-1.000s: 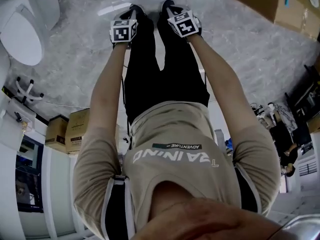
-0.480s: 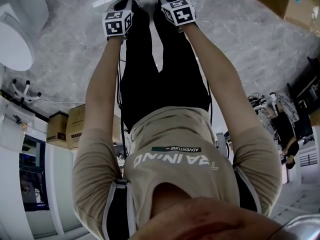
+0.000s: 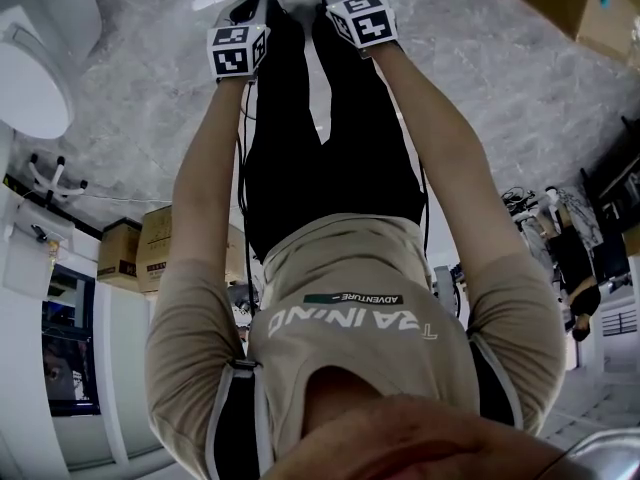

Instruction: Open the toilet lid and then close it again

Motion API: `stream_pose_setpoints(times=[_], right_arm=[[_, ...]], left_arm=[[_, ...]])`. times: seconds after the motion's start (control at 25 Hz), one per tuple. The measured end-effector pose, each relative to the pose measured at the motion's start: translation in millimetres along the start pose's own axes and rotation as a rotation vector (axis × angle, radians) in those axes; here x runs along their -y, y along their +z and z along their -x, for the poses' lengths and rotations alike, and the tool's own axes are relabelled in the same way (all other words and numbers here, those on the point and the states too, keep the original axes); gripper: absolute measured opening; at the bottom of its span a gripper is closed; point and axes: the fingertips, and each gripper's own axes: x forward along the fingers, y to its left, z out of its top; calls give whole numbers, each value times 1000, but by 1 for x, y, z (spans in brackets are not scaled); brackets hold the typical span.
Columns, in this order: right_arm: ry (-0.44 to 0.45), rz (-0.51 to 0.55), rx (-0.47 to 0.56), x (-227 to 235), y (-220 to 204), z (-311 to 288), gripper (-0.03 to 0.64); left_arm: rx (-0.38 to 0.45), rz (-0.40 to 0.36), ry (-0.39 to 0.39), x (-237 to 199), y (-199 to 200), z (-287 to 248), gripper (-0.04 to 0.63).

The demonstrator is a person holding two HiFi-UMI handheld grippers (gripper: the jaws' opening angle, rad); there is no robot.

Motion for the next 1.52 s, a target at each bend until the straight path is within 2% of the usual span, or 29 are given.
stream_pose_setpoints(times=[0.48,0.76,1.16,1.52], right_arm=[[45,79,24,-8,7,6,11],[49,62,49,-20,20,24,11],[54,59,84,-41,60,74,11],[30,53,109,-59,107,125,11]], left_arm=[[-21,-29,-20,0,4,9,3],[-28,-34,-33,3,16,29,3],[-21,-32,-47,17,57,79,3],[27,-78,-57,31,104,128,3]])
